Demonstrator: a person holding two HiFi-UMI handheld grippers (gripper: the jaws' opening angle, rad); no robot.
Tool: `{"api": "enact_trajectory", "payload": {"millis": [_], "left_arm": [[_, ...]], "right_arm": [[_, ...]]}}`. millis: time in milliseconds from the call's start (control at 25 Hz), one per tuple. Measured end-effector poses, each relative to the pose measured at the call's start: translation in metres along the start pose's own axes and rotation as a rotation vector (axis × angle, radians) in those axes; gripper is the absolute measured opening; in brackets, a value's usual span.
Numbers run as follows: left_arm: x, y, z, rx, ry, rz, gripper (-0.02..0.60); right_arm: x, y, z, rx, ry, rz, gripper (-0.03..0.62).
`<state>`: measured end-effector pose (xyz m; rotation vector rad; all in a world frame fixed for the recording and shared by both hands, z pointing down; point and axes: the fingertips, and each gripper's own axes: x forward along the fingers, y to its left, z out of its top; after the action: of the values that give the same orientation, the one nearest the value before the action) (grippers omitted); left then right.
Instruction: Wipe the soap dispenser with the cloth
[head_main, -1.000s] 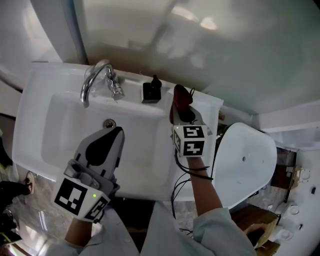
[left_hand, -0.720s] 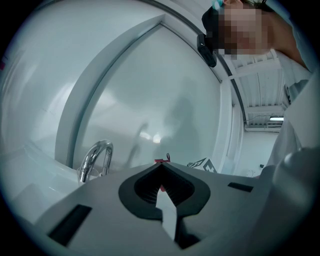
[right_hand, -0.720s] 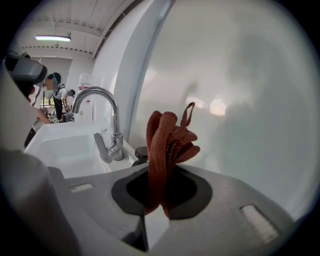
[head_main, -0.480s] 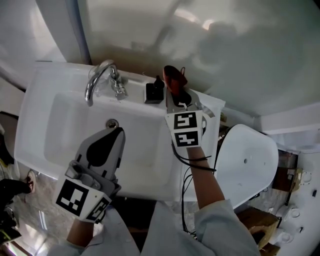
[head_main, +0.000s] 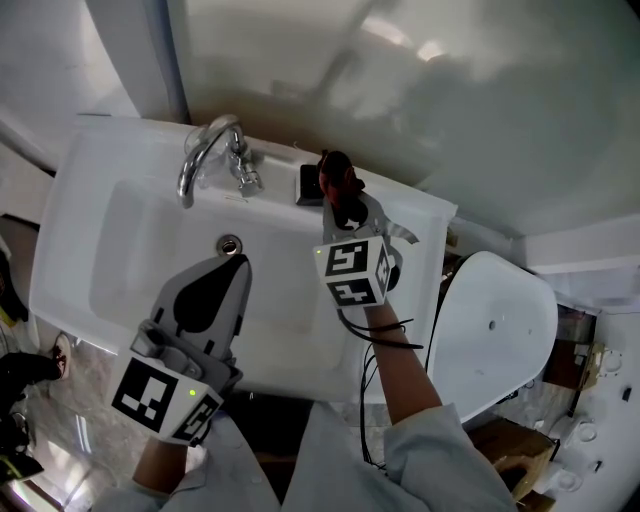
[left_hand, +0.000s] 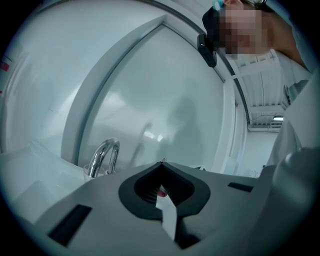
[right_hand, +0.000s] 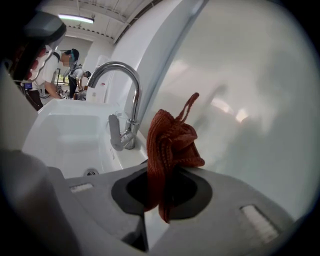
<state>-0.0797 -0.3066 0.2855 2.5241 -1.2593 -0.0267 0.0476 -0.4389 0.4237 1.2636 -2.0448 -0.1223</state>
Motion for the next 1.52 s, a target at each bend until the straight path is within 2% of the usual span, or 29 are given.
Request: {"api": "enact_trajectory", "payload": {"millis": [360, 640, 880, 1040, 1240, 1520], "left_arm": [[-0.003, 0.006, -0.005, -0.001, 0.01, 0.013, -0.003], [-0.01, 0.014, -0.008, -0.008, 0.015, 0.028, -0.003], [-0.012, 0.014, -0.006, -0.008, 0.008, 0.019, -0.003], [-0.012, 0.012, -0.002, -0.003, -0.002, 0.01, -0.003], [-0.012, 0.012, 0.005, -0.003, -0.011, 0.007, -0.003], [-0.015, 0.014, 0.006, 0.001, -0.015, 0.011, -0.003]], "right_arm": [[0.018, 0.039, -0.042, -0.059, 0.079, 0.044, 0.055], [0.03, 0.065, -0.062, -0.009, 0.135, 0.111, 0.055], [0.018, 0.082, -0.072, 0.21, 0.147, 0.182, 0.055], [0.0, 0.084, -0.064, 0.329, 0.122, 0.202, 0.055], [-0.017, 0.068, -0.027, 0.452, 0.018, 0.214, 0.055], [-0.018, 0.024, 0.024, 0.633, -0.118, 0.191, 0.055]]}}
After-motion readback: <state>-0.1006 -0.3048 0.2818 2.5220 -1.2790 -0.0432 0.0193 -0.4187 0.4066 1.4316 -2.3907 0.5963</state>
